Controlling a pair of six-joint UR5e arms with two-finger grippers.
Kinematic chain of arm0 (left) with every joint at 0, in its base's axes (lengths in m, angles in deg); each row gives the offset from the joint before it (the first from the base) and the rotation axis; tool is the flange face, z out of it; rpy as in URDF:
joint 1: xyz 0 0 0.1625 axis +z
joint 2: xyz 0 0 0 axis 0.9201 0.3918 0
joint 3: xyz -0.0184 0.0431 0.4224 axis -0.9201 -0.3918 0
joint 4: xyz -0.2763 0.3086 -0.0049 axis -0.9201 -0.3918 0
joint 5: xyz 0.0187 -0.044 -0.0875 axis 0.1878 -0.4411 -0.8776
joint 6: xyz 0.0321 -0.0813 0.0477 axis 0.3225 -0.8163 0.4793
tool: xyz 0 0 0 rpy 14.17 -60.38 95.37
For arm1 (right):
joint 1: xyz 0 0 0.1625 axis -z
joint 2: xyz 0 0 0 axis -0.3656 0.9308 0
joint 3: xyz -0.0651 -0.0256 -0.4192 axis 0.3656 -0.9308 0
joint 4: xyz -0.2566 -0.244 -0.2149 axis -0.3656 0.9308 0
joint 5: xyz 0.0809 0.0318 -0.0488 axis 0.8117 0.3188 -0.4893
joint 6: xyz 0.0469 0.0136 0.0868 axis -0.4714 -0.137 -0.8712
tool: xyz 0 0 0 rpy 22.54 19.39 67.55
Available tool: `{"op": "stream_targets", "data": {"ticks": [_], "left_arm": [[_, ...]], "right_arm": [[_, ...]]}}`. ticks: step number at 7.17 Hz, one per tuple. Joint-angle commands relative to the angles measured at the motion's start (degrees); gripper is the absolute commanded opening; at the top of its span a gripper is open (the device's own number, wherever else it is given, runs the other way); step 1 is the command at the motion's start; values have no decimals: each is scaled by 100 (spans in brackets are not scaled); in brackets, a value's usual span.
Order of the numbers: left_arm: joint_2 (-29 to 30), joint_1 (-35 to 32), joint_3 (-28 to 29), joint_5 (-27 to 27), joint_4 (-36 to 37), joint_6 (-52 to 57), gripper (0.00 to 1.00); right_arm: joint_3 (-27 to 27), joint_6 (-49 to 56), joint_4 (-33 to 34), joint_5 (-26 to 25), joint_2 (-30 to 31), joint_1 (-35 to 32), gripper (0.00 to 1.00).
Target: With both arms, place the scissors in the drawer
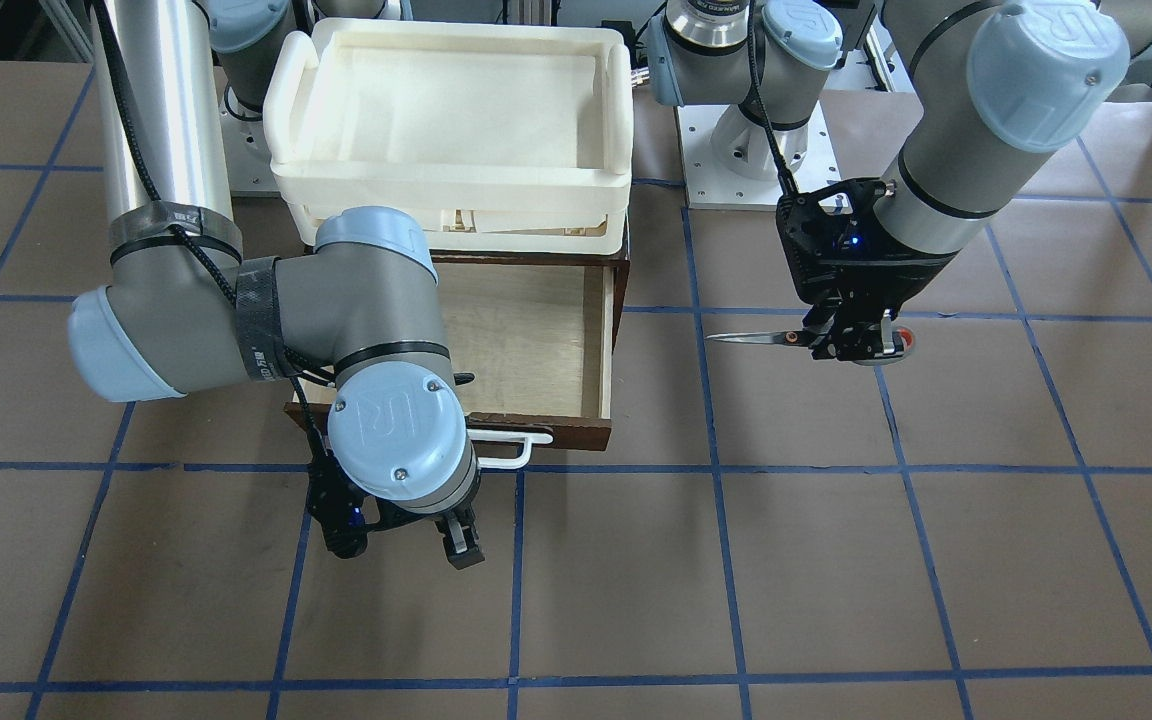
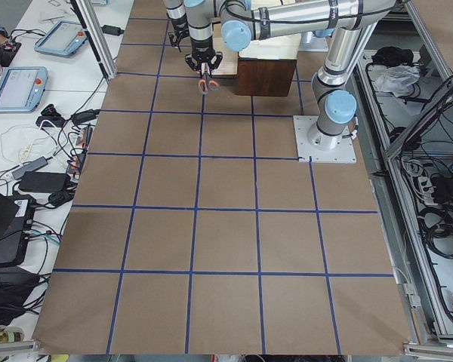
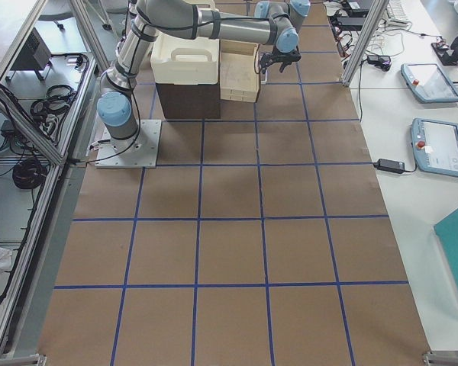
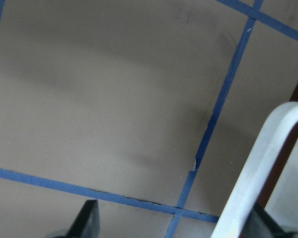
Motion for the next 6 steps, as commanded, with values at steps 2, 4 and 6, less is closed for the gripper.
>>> {"op": "stream_targets", "data": {"ticks": [2,4,6], "left_arm": [[-5,3,-8,4,10,3,0],[47,-32,97,31,10,-5,0],[100,-844,464,22,-192,-415,0]], "right_arm": [[-56,62,-46,-49,245,36,100],[-47,1099,-265,-635,744,53,100],[58,2691,-292,-831,1228,315,100]]}}
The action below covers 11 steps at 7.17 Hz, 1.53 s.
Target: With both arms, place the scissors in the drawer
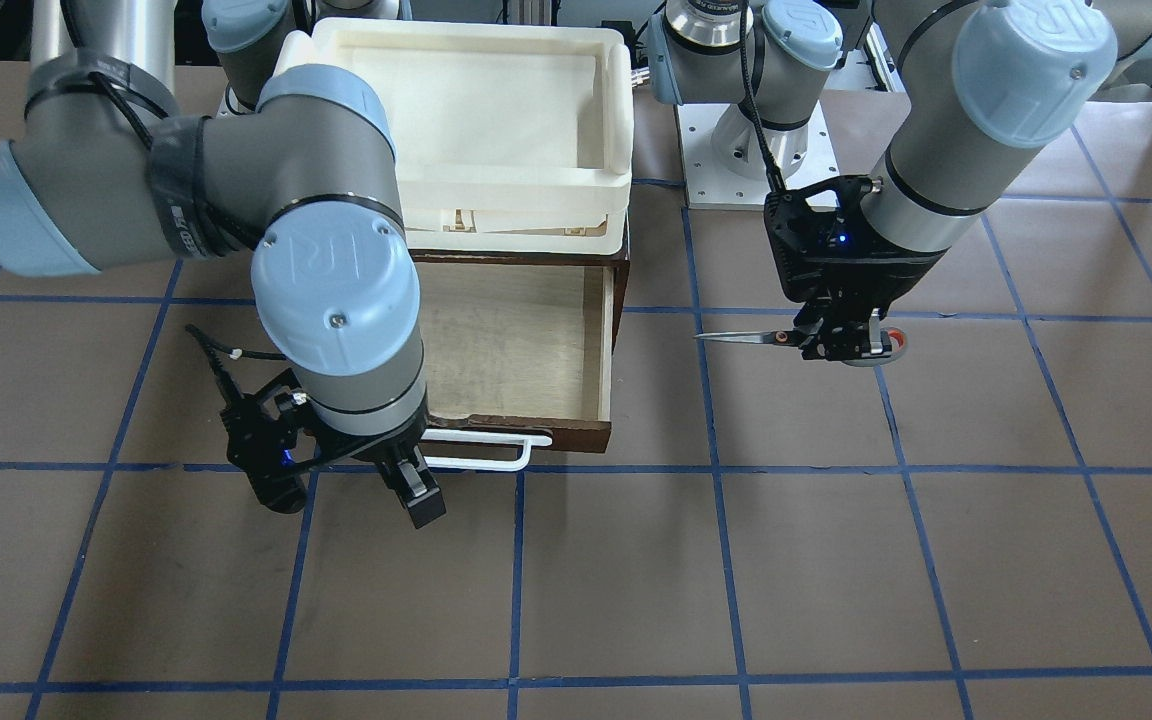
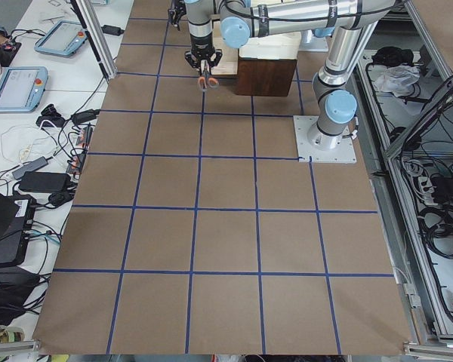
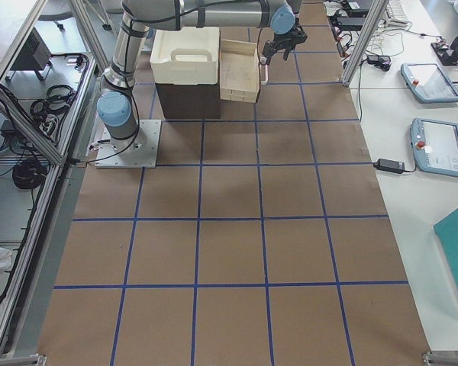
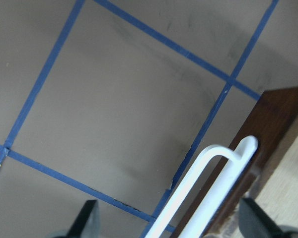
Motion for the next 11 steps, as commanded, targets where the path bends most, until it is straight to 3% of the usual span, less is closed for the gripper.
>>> {"op": "stream_targets", "data": {"ticks": [1,3,4,7,9,11], "left_arm": [[189,-1137,449,25,-156,-596,0],[523,-1642,504,25,-78,-583,0],[698,-1896,504,25,166,-600,0],[1287,-2521,784,-45,635,-1317,0],[1517,-2681,847,-88,678,-1733,0],[1632,-2742,777,-177,820,-2024,0]], "right_arm": [[132,1785,-189,-90,490,468,100],[281,4879,-173,-46,1078,970,100],[447,5688,-199,-72,1272,1146,100],[711,6019,-234,-20,1608,1209,100],[852,6518,-261,636,1844,1201,100],[1159,6865,-252,640,2090,1201,100]]}}
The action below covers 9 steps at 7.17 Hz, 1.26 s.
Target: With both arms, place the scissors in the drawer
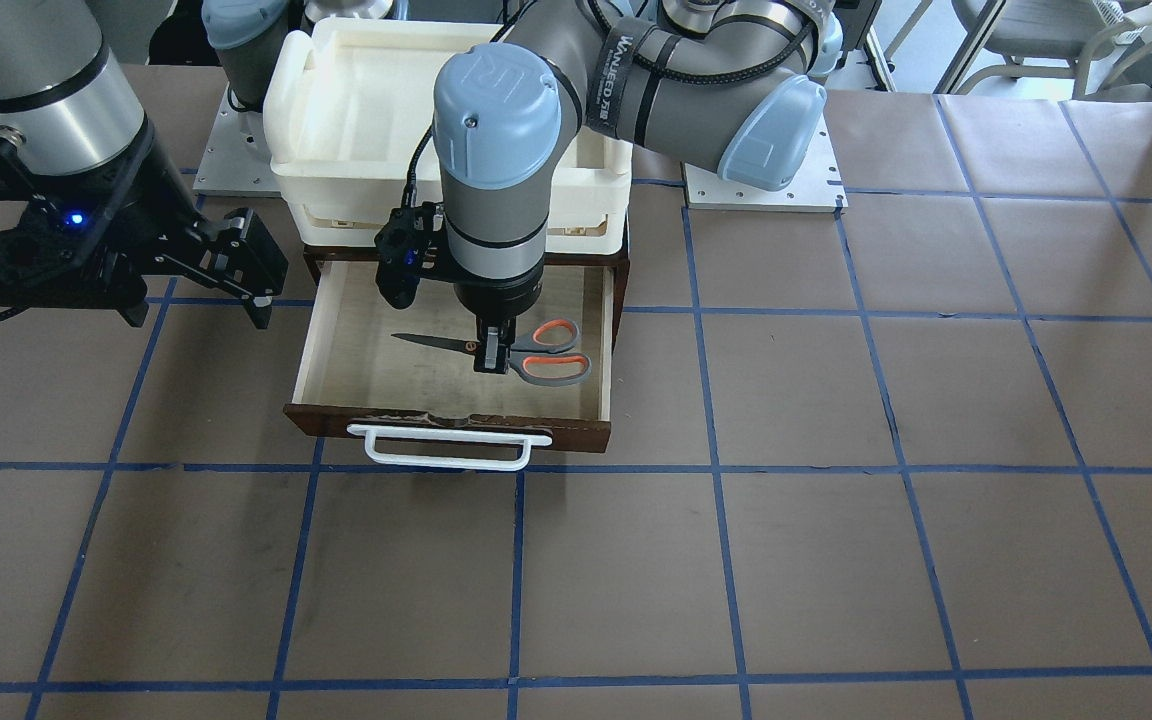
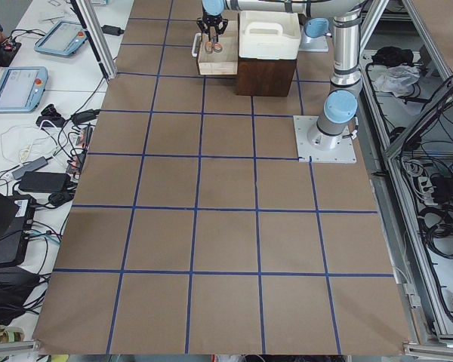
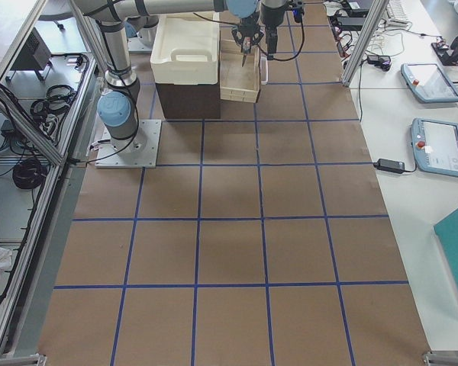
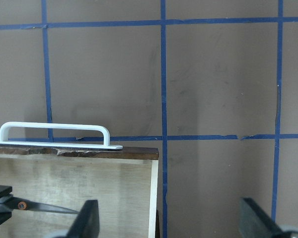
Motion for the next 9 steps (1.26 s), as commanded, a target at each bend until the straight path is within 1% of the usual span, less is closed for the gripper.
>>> {"op": "stream_targets", "data": {"ticks": [1,2,4,9], "left_arm": [[14,-57,-56,-31,12,-73,0],[92,-118,-82,-40,29,-72,0],[93,-172,-310,-40,108,-107,0],[84,-189,-460,-67,108,-160,0]], "right_arm": [[248,290,-11,63,246,-26,100],[274,299,-3,98,299,-18,100],[283,300,-11,72,308,-27,100],[319,300,67,54,308,-35,100]]}}
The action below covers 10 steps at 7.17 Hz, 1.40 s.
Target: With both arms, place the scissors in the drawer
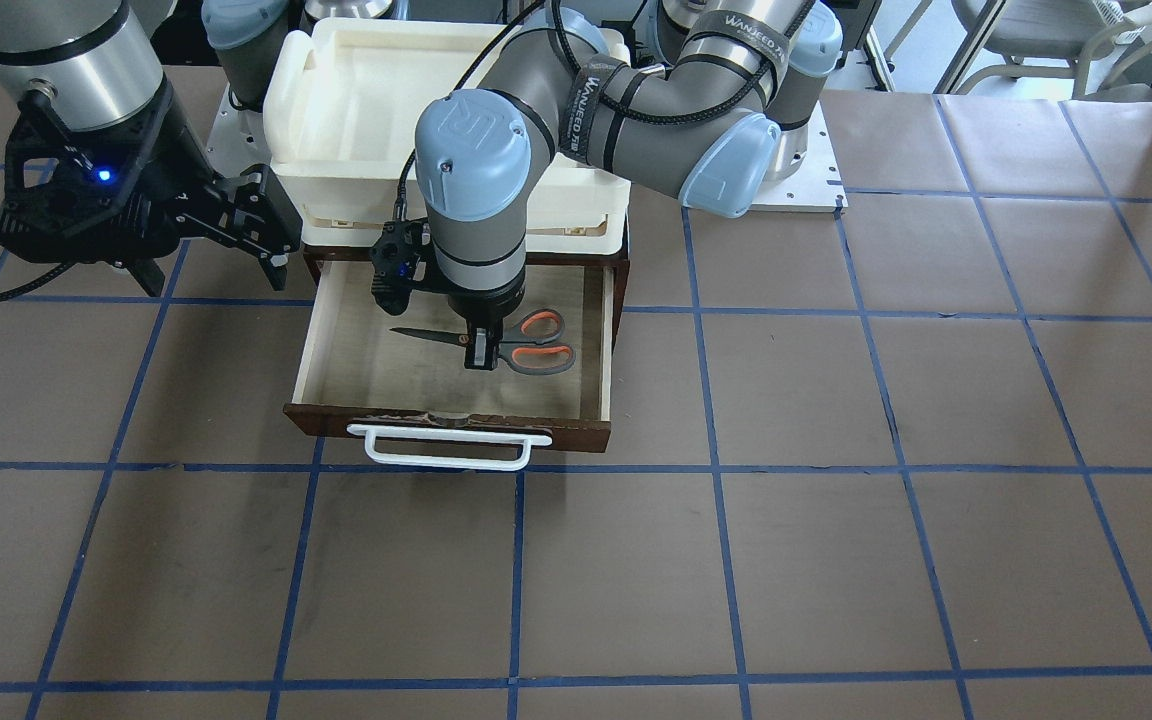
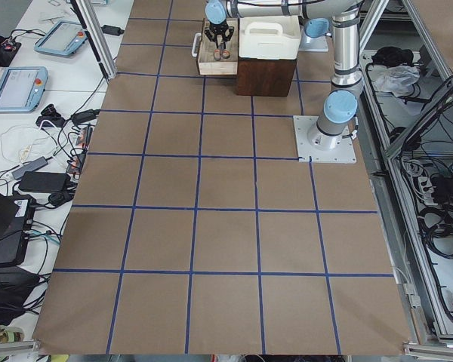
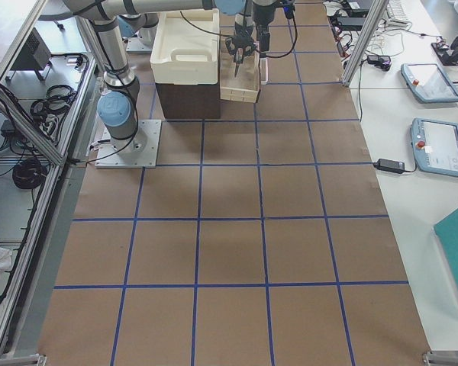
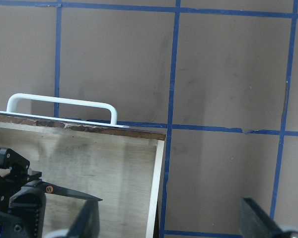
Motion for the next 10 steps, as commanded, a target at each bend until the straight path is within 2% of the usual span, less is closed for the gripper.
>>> {"op": "stream_targets", "data": {"ticks": [1,2,3,6,10], "left_arm": [[0,-2,-52,1,4,6,14],[0,-2,-61,1,4,-29,36],[-26,-2,-78,1,13,-12,41],[-87,-2,-96,-122,4,-213,66],[-534,77,27,-62,-5,-205,69]], "right_arm": [[32,0,41,6,0,-6,100],[41,-9,50,6,0,-6,100],[41,-9,50,-3,0,-6,100],[41,-9,42,-3,9,-6,100],[50,0,-99,-21,44,-33,100]]}}
